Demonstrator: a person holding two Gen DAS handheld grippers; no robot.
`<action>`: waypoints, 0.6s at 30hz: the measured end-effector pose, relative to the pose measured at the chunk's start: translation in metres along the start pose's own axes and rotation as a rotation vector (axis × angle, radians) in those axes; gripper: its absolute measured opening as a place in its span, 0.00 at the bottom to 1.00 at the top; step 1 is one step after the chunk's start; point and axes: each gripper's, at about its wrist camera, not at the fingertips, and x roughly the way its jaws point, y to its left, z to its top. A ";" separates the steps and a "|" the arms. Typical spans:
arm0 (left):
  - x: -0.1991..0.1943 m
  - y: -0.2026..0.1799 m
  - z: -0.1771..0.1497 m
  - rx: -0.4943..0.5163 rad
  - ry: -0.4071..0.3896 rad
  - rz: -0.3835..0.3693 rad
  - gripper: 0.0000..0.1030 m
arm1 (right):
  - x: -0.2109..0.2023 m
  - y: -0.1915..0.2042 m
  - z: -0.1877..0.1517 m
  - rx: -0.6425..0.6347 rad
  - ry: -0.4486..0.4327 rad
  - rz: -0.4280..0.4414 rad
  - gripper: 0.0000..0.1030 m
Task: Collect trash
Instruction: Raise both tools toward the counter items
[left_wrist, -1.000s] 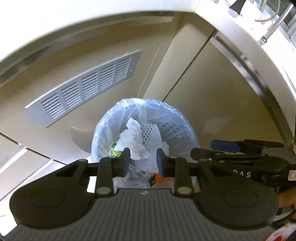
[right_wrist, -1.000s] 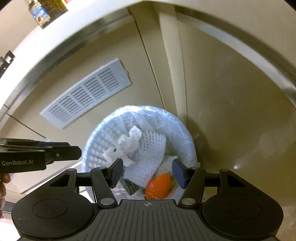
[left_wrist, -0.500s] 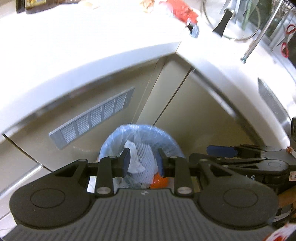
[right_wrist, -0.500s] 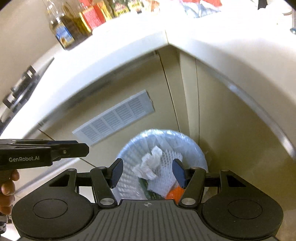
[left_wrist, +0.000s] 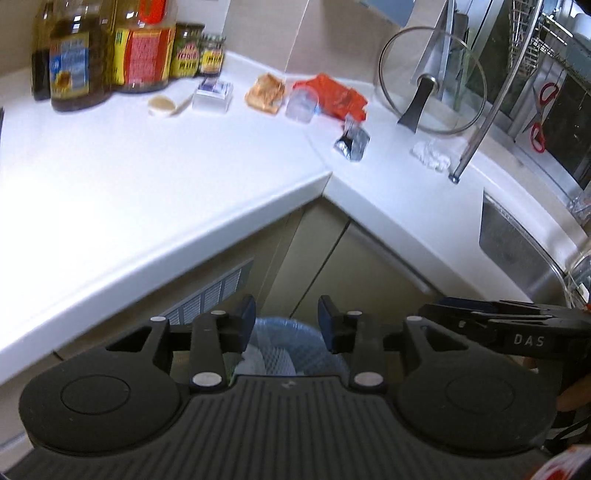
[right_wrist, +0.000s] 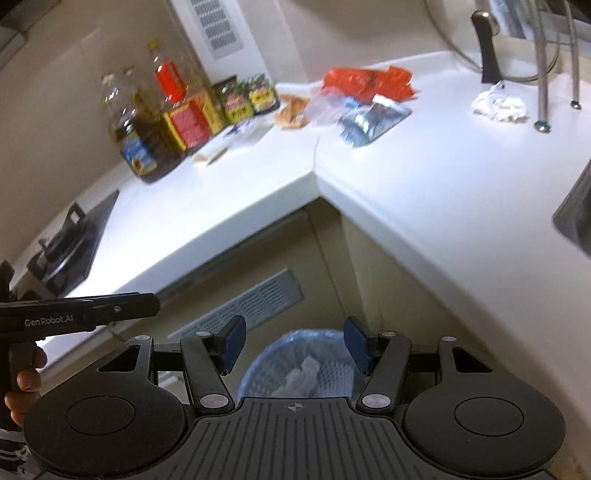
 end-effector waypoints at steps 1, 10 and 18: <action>0.000 -0.002 0.004 0.001 -0.007 -0.001 0.32 | -0.002 -0.003 0.004 0.002 -0.008 -0.001 0.57; 0.010 -0.021 0.037 0.003 -0.058 0.027 0.35 | -0.010 -0.032 0.037 0.003 -0.056 -0.003 0.57; 0.024 -0.016 0.071 -0.020 -0.112 0.126 0.38 | 0.010 -0.066 0.099 -0.007 -0.123 -0.013 0.58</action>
